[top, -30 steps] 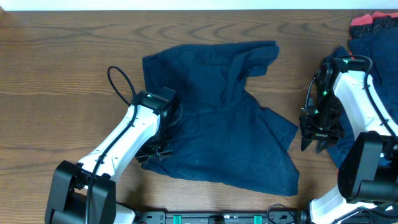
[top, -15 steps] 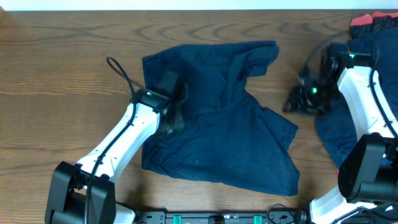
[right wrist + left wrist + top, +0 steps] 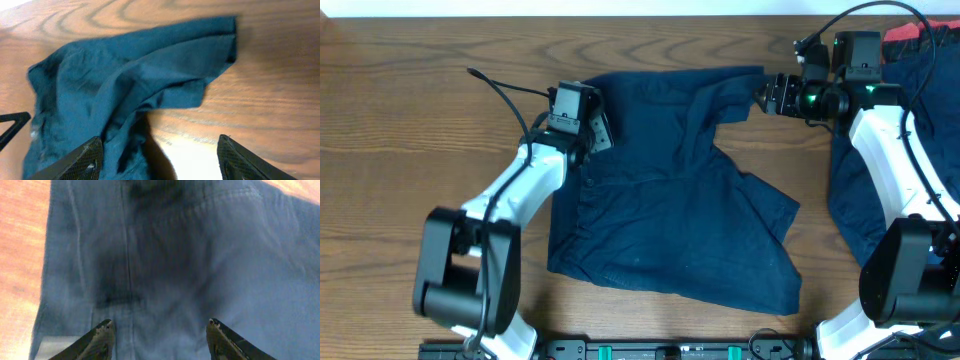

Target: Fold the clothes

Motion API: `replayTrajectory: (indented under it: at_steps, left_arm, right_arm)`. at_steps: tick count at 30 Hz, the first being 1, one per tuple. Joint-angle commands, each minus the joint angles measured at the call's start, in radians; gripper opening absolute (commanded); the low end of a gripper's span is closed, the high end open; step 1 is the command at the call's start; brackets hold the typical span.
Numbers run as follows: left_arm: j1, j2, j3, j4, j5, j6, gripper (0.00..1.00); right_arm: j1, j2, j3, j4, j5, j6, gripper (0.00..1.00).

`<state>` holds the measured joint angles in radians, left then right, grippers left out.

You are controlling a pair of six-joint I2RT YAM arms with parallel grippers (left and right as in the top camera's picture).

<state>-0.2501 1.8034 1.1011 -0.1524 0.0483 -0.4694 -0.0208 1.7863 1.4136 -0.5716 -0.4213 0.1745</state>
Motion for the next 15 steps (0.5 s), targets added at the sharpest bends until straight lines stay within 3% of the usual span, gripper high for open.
replayTrajectory:
  at_steps: [1,6,15]
  left_arm:
    - [0.025,0.04,0.01,0.071,0.019,0.037,0.6]
    - [0.039,0.122,0.01,0.146,0.019,0.05,0.59]
    - [0.042,0.169,0.01,0.143,0.023,0.054,0.58]
  right_arm:
    - [0.011,0.006,0.012,0.015,0.075,0.008,0.72]
    - [0.011,0.034,0.012,0.02,0.082,-0.011,0.72]
    - [0.013,0.133,0.012,0.024,0.097,-0.014,0.71]
